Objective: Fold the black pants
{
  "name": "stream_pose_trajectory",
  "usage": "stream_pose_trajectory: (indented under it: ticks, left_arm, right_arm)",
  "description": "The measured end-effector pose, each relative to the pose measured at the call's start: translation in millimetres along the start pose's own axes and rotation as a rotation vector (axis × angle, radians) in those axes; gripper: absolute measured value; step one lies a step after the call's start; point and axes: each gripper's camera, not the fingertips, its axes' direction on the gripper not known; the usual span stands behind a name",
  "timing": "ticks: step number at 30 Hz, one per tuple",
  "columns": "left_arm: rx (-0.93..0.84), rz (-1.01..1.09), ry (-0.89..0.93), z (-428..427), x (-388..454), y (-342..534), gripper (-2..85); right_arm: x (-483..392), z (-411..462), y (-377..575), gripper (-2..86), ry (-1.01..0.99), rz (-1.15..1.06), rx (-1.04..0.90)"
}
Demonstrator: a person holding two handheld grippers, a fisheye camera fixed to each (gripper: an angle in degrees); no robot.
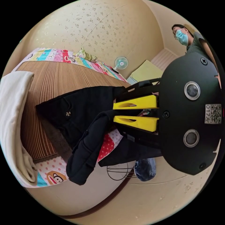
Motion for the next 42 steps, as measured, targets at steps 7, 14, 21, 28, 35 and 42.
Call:
stream_pose_trajectory:
  ticks: [7,14,21,28,35,42]
  left_arm:
    - [0.110,-0.053,0.054,44,81,-85,5.6]
    - [0.137,0.118,0.193,71,127,-114,5.3]
    - [0.194,-0.183,0.137,85,3,-19,12.3]
    - [0.299,-0.264,0.299,113,-58,-15,15.3]
    - [0.052,-0.120,0.186,141,-19,-69,8.2]
    - [0.068,-0.001,0.076,107,-17,-48,6.6]
  right_arm:
    - [-119,187,-47,2.9,0.206,-0.158,-0.061]
    - [-181,275,-57,7.7,0.047,-0.254,-0.082]
    - [-104,261,-53,11.5,0.418,-0.295,-0.155]
    - [-38,290,-73,15.9,0.352,-0.192,-0.278]
    - [-42,329,-70,4.2,0.410,-0.229,-0.484]
    - [14,239,-37,3.3,0.598,-0.191,-0.459]
